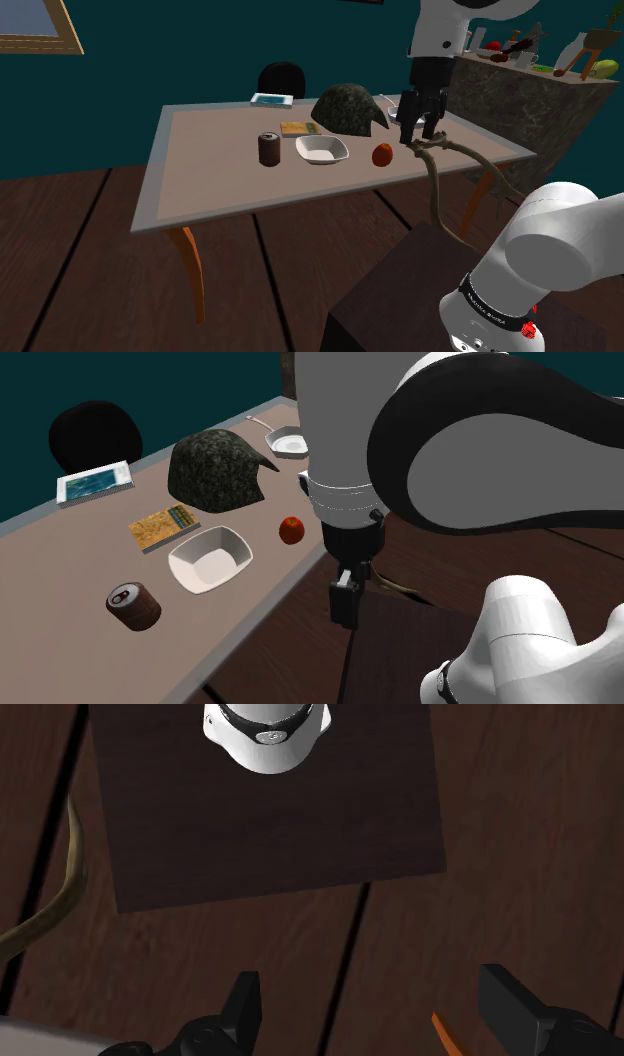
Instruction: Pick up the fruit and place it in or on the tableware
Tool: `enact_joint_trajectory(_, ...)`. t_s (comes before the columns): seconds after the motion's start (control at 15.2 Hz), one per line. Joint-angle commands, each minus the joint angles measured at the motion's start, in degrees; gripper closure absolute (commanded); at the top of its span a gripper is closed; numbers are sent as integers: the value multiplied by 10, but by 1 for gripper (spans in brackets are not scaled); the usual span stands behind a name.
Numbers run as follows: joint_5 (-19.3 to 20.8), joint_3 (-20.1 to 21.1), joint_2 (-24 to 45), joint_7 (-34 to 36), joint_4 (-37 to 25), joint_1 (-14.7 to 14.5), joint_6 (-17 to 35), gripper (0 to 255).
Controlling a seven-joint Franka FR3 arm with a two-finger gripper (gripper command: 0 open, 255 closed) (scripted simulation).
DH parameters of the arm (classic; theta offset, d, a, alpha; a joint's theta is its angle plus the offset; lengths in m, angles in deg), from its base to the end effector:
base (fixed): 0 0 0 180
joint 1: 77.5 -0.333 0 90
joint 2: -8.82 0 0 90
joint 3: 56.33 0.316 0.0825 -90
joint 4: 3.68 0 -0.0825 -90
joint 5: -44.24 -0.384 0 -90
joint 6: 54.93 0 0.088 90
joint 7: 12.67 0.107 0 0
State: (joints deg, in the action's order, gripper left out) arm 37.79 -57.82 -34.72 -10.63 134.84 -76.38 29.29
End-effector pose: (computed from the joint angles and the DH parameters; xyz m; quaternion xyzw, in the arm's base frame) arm 0.2985 -0.0023 0.5471 -0.9928 0.0355 0.0936 0.0653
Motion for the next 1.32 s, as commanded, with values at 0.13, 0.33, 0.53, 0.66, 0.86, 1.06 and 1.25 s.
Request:
enact_joint_trajectory(0.13,18,-18,15,-25,10,8,28,0)
enact_joint_trajectory(0.33,42,-44,43,-61,19,19,73,0)
enact_joint_trajectory(0.53,62,-71,78,-96,21,29,118,0)
enact_joint_trajectory(0.66,73,-89,105,-119,19,36,148,0)
enact_joint_trajectory(0.86,86,-116,150,-153,10,43,193,0)
enact_joint_trajectory(1.06,92,-141,200,-188,-6,49,236,0)
enact_joint_trajectory(1.25,90,-167,254,-225,-28,53,276,0)
